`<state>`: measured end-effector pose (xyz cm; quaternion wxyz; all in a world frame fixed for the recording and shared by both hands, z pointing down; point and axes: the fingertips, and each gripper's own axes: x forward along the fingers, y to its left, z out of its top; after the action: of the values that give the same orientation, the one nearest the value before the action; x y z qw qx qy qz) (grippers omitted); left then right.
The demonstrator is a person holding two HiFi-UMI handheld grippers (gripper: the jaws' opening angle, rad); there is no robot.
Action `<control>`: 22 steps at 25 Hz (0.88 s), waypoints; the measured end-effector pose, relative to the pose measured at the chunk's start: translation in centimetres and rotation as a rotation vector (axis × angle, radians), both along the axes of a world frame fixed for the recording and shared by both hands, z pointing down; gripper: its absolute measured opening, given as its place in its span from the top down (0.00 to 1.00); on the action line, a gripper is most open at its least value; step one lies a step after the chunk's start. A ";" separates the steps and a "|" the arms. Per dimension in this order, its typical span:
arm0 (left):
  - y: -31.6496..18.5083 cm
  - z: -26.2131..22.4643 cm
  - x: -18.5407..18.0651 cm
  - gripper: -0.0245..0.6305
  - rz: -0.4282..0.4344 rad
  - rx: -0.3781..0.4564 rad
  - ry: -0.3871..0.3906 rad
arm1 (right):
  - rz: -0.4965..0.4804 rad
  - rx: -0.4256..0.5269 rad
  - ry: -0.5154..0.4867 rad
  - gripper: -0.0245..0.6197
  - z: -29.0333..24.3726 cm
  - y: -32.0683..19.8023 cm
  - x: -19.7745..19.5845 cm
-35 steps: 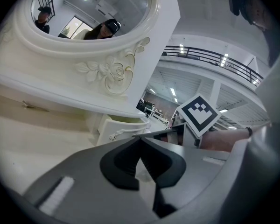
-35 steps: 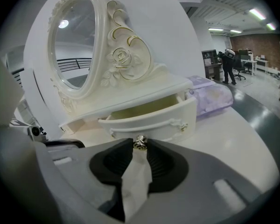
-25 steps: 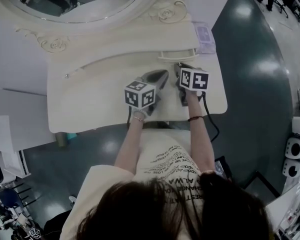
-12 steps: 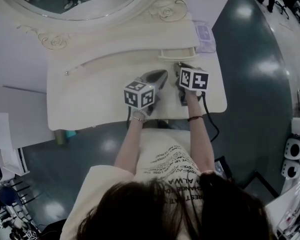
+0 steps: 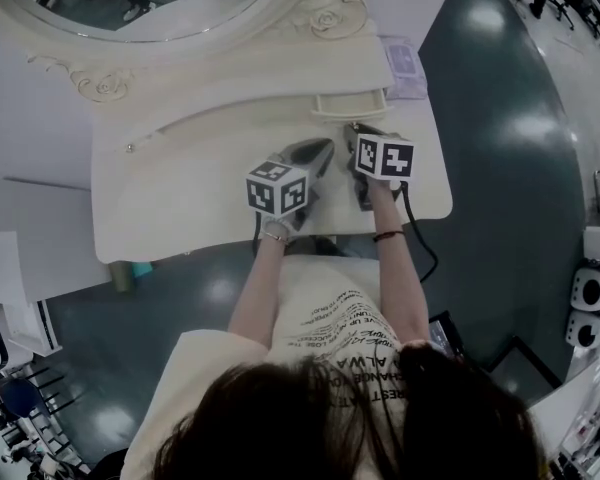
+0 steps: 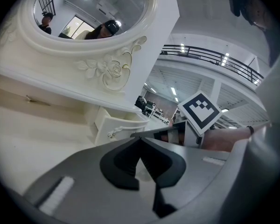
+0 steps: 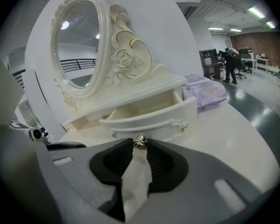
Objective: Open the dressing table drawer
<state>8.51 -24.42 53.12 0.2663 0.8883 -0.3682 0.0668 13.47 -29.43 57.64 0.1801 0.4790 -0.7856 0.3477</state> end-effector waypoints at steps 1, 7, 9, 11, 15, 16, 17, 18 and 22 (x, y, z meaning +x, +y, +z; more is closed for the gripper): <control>0.0 0.0 0.0 0.96 0.000 0.000 0.001 | 0.000 0.001 -0.001 0.81 0.0 0.0 0.0; 0.2 0.1 0.0 0.96 0.001 -0.003 -0.001 | -0.001 -0.003 0.000 0.81 0.0 0.2 0.0; 0.1 0.0 0.0 0.96 0.000 -0.003 -0.001 | -0.001 -0.002 -0.001 0.81 0.0 0.2 0.0; 0.1 0.0 -0.1 0.96 0.000 -0.002 -0.001 | 0.000 -0.003 0.001 0.81 0.0 0.3 -0.1; 0.3 0.1 0.0 0.96 0.002 -0.004 -0.002 | -0.001 -0.003 0.001 0.81 0.0 0.5 -0.1; 0.3 0.1 0.1 0.96 0.003 -0.004 -0.001 | -0.001 -0.002 0.001 0.81 0.0 0.5 0.0; 0.3 0.2 0.1 0.96 0.003 -0.005 0.000 | -0.001 0.000 0.001 0.81 0.0 0.5 0.0; 0.2 0.2 0.2 0.96 0.004 -0.005 0.000 | -0.001 0.001 0.001 0.81 0.0 0.5 0.0; 0.3 0.2 0.2 0.96 0.009 -0.007 0.002 | 0.000 0.002 -0.004 0.81 0.0 0.5 -0.1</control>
<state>8.71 -24.14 53.32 0.2694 0.8890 -0.3638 0.0685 13.40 -28.94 57.64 0.1782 0.4786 -0.7862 0.3479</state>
